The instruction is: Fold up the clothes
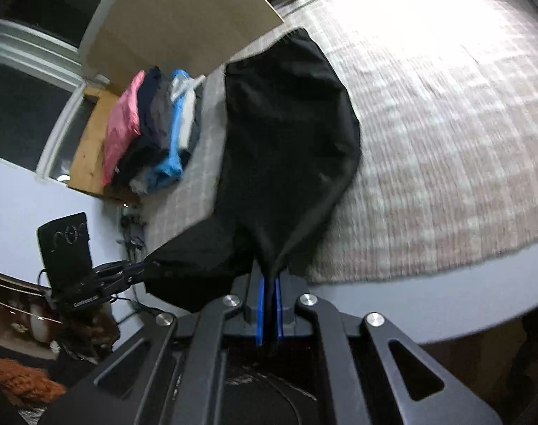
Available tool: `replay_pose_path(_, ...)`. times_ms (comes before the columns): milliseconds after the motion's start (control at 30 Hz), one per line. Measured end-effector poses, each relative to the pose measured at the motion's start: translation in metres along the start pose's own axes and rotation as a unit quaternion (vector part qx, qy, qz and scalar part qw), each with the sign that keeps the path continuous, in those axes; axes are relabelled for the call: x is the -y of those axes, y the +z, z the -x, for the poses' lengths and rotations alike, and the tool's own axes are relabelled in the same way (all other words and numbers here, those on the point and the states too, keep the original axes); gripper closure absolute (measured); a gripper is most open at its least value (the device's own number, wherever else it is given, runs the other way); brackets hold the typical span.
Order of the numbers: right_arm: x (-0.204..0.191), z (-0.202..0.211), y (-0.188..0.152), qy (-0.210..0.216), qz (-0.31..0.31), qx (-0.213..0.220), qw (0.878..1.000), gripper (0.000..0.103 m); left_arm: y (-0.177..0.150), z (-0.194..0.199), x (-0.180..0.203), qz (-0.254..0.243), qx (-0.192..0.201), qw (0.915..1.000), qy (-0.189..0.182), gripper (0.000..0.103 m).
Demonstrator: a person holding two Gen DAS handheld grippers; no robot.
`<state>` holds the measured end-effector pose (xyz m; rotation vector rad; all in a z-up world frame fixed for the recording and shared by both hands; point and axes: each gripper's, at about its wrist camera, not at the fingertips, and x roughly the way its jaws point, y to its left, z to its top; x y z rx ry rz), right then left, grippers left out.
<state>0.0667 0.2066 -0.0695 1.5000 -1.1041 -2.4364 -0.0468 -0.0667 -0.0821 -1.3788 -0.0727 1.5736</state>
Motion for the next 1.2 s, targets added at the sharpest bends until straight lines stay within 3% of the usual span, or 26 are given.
replay_pose_path(133, -0.001, 0.01, 0.061, 0.032, 0.007, 0.01, 0.999, 0.098, 0.056, 0.016, -0.008, -0.009, 0.039, 0.9992, 0.008, 0.101)
replay_pose_path(267, -0.018, -0.018, 0.162, 0.021, 0.05, 0.013, 0.998, 0.098, 0.148, 0.009, -0.029, -0.033, 0.089, 0.9926, 0.075, 0.101)
replay_pose_path(300, -0.015, -0.036, 0.189, -0.017, 0.055, 0.002, 0.998, 0.097, 0.172, 0.006, -0.035, -0.037, 0.101, 0.99, 0.092, 0.1)
replay_pose_path(333, -0.012, -0.055, 0.215, -0.055, 0.06, -0.01, 0.997, 0.097, 0.198, -0.011, -0.047, -0.044, 0.102, 0.9837, 0.142, 0.096)
replay_pose_path(400, -0.007, -0.092, 0.268, -0.131, 0.07, -0.033, 0.988, 0.077, 0.242, -0.044, -0.073, -0.044, 0.087, 0.9682, 0.23, 0.087)
replay_pose_path(467, 0.0, -0.127, 0.317, -0.202, 0.076, -0.056, 0.975, 0.074, 0.264, -0.066, -0.102, 0.0, 0.046, 0.9733, 0.225, 0.087)
replay_pose_path(500, 0.005, -0.13, 0.319, -0.21, 0.066, -0.062, 0.973, 0.074, 0.265, -0.065, -0.107, 0.008, 0.046, 0.9753, 0.216, 0.087)
replay_pose_path(600, 0.011, -0.115, 0.303, -0.158, 0.079, -0.039, 0.983, 0.074, 0.259, -0.056, -0.106, -0.006, 0.065, 0.9759, 0.208, 0.075)
replay_pose_path(667, 0.015, -0.104, 0.293, -0.124, 0.088, -0.023, 0.988, 0.074, 0.251, -0.047, -0.098, -0.029, 0.077, 0.9745, 0.208, 0.074)
replay_pose_path(767, 0.013, -0.113, 0.278, -0.105, 0.114, -0.032, 0.987, 0.074, 0.235, -0.048, -0.092, -0.052, 0.065, 0.9822, 0.168, 0.074)
replay_pose_path(900, 0.007, -0.136, 0.26, -0.096, 0.153, -0.061, 0.982, 0.074, 0.22, -0.076, -0.081, -0.087, 0.024, 0.9843, 0.152, 0.074)
replay_pose_path(1000, 0.002, -0.153, 0.247, -0.087, 0.179, -0.084, 0.976, 0.074, 0.216, -0.103, -0.074, -0.131, -0.016, 0.975, 0.178, 0.074)
replay_pose_path(1100, -0.001, -0.174, 0.261, -0.06, 0.177, -0.124, 0.975, 0.074, 0.225, -0.129, -0.078, -0.147, -0.057, 0.9699, 0.186, 0.074)
replay_pose_path(1167, 0.002, -0.17, 0.282, -0.057, 0.155, -0.088, 0.982, 0.074, 0.244, -0.137, -0.085, -0.134, -0.057, 0.9684, 0.203, 0.074)
replay_pose_path(1200, 0.003, -0.167, 0.293, -0.055, 0.143, -0.071, 0.986, 0.074, 0.255, -0.133, -0.088, -0.126, -0.039, 0.9677, 0.215, 0.074)
